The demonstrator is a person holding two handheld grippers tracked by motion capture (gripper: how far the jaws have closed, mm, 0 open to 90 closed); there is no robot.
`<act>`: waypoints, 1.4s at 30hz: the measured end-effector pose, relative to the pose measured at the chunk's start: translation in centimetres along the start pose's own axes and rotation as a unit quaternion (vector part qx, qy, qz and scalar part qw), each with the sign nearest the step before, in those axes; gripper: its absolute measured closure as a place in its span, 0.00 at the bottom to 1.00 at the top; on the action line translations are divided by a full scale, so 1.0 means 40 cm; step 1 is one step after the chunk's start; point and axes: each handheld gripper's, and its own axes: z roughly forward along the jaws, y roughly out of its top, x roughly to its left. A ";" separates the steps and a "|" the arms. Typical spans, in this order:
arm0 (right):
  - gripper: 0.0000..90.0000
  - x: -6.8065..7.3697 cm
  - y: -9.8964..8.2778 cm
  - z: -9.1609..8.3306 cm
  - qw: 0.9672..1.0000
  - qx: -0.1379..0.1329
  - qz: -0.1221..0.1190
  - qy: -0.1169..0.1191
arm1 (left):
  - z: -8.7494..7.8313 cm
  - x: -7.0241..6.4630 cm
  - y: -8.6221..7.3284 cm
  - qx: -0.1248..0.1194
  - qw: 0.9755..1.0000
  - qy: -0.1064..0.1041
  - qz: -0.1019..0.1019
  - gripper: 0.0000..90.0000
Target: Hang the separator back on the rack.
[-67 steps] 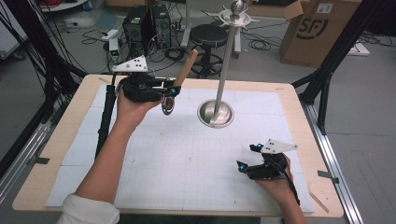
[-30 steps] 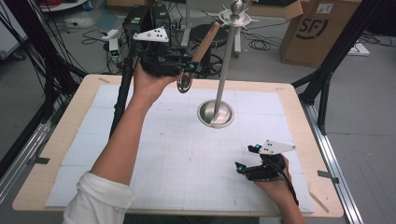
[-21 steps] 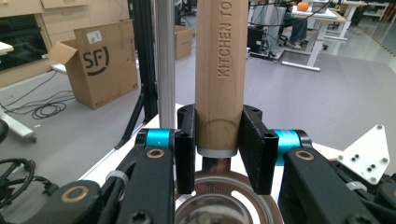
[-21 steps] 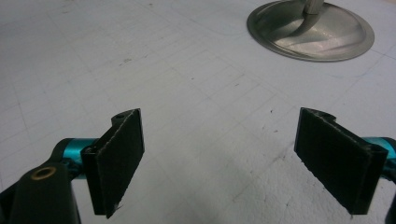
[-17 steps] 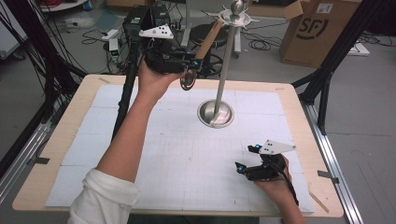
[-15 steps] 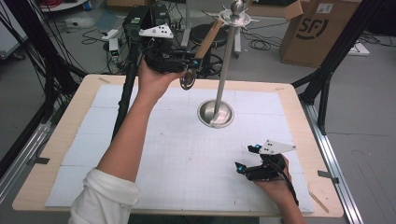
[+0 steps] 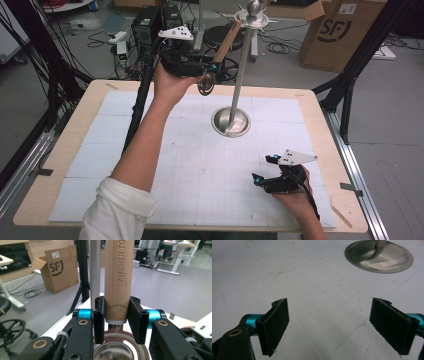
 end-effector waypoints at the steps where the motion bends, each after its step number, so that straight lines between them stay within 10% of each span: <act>1: 0.16 0.001 0.000 0.000 1.000 -0.002 0.000 0.000 | 0.004 0.002 -0.002 0.000 1.000 0.000 -0.002 0.76; 42: 0.16 0.003 -0.003 -0.008 1.000 -0.004 0.000 0.002 | 0.069 0.019 0.004 0.036 0.999 0.015 -0.005 0.75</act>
